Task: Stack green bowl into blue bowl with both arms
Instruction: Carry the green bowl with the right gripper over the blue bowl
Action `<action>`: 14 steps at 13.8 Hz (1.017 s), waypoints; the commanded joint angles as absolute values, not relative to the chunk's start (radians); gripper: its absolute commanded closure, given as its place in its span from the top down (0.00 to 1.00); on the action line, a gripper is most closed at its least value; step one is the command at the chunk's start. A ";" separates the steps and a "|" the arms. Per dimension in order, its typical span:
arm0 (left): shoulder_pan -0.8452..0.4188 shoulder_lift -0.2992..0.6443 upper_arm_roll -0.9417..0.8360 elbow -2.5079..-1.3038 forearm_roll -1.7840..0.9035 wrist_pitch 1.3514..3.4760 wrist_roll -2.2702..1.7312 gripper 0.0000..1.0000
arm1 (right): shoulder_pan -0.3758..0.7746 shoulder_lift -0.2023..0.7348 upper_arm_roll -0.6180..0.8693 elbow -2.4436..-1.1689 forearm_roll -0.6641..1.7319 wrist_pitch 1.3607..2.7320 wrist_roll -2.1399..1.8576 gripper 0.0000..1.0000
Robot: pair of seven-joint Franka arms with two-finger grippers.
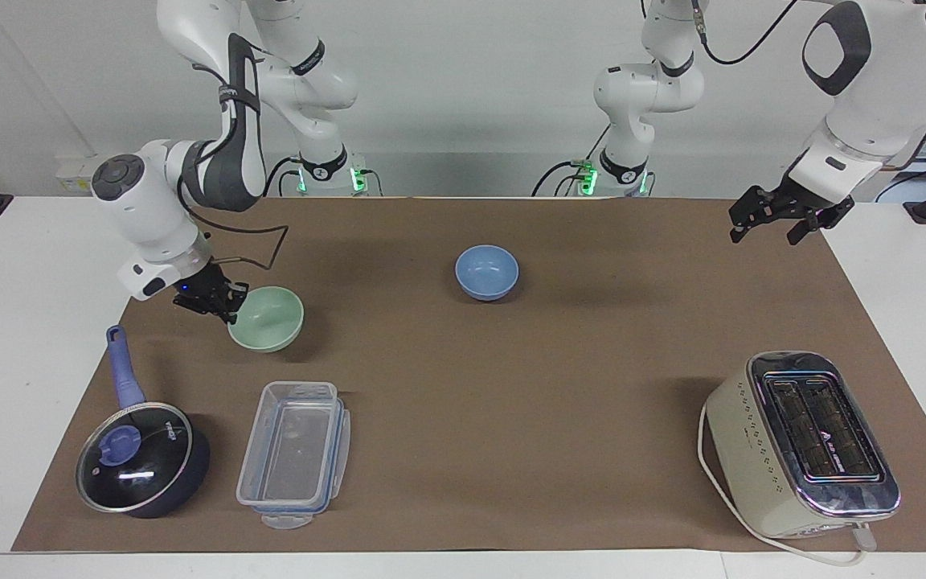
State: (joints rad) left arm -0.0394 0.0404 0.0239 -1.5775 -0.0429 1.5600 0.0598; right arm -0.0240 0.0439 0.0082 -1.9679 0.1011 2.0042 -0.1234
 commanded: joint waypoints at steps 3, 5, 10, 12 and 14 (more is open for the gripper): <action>-0.034 0.037 0.017 -1.575 -0.020 1.551 0.048 1.00 | 0.107 0.041 0.015 -1.950 0.118 1.971 0.024 0.00; -0.034 0.037 0.017 -1.574 -0.020 1.551 0.048 1.00 | 0.161 0.037 0.029 -1.950 0.123 1.973 0.084 0.00; -0.034 0.037 0.017 -1.575 -0.020 1.551 0.048 1.00 | 0.342 0.044 0.038 -1.965 0.138 2.002 0.260 0.00; -0.034 0.037 0.017 -1.574 -0.020 1.551 0.048 1.00 | 0.429 0.058 0.038 -1.983 0.140 2.035 0.342 0.00; -0.034 0.037 0.017 -1.574 -0.020 1.551 0.048 1.00 | 0.488 0.058 0.038 -2.017 0.140 2.098 0.389 0.00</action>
State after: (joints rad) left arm -0.0394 0.0404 0.0239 -1.5775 -0.0429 1.5600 0.0597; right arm 0.4543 0.0596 0.0353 -1.9818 0.1179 2.0435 0.3539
